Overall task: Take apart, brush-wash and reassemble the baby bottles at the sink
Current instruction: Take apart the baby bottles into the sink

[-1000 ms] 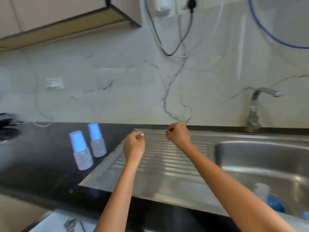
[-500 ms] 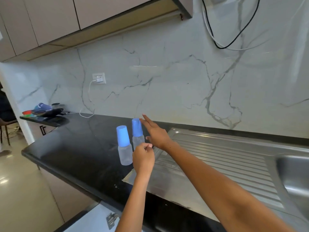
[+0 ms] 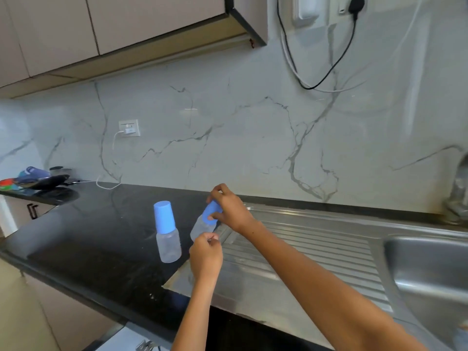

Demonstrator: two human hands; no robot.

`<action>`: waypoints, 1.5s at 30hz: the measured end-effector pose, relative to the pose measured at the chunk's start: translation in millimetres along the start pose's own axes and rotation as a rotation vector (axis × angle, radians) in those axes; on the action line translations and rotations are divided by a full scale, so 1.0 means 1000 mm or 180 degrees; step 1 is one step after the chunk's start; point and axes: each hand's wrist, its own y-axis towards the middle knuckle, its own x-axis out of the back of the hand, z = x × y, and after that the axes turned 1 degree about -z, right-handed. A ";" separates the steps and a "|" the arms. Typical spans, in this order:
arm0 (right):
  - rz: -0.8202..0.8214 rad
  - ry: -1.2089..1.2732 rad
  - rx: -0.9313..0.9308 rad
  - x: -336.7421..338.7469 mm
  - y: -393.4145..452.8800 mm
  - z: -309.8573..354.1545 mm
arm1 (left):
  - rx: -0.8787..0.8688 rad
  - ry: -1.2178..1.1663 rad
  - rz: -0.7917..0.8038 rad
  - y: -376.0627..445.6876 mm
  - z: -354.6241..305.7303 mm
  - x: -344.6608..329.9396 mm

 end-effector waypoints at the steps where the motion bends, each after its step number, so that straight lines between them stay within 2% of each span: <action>1: -0.0073 0.0089 -0.0089 0.010 -0.012 -0.010 | -0.0022 -0.0002 0.0042 -0.004 -0.002 -0.007; 5: -0.0529 0.0233 -0.0589 0.069 -0.071 -0.061 | -0.0145 0.0049 0.0407 -0.033 -0.017 -0.054; 15: -0.1515 -0.0154 -0.1953 0.249 -0.277 -0.169 | -0.0564 -0.0080 0.1604 -0.152 -0.094 -0.216; 22: -0.2222 0.0342 -0.2589 0.301 -0.365 -0.192 | -0.0346 -0.0536 0.2403 -0.187 -0.122 -0.287; 26: -0.2202 0.0777 -0.2652 0.307 -0.378 -0.201 | -0.0381 -0.0952 0.2843 -0.200 -0.123 -0.297; 29: -0.2223 0.1195 -0.2718 0.313 -0.378 -0.201 | -0.0666 -0.1014 0.2791 -0.202 -0.116 -0.300; 34: -0.2264 0.1762 -0.2814 0.312 -0.380 -0.197 | -0.0544 -0.1392 0.2975 -0.197 -0.114 -0.301; 37: -0.2193 0.2101 -0.3141 0.308 -0.379 -0.198 | -0.0562 -0.1525 0.2881 -0.198 -0.115 -0.300; 40: -0.1869 0.1852 -0.3588 0.305 -0.380 -0.193 | -0.0620 -0.1516 0.2803 -0.196 -0.113 -0.301; 45: -0.1497 0.1838 -0.3660 0.303 -0.388 -0.196 | -0.1178 -0.1101 0.2827 -0.199 -0.111 -0.300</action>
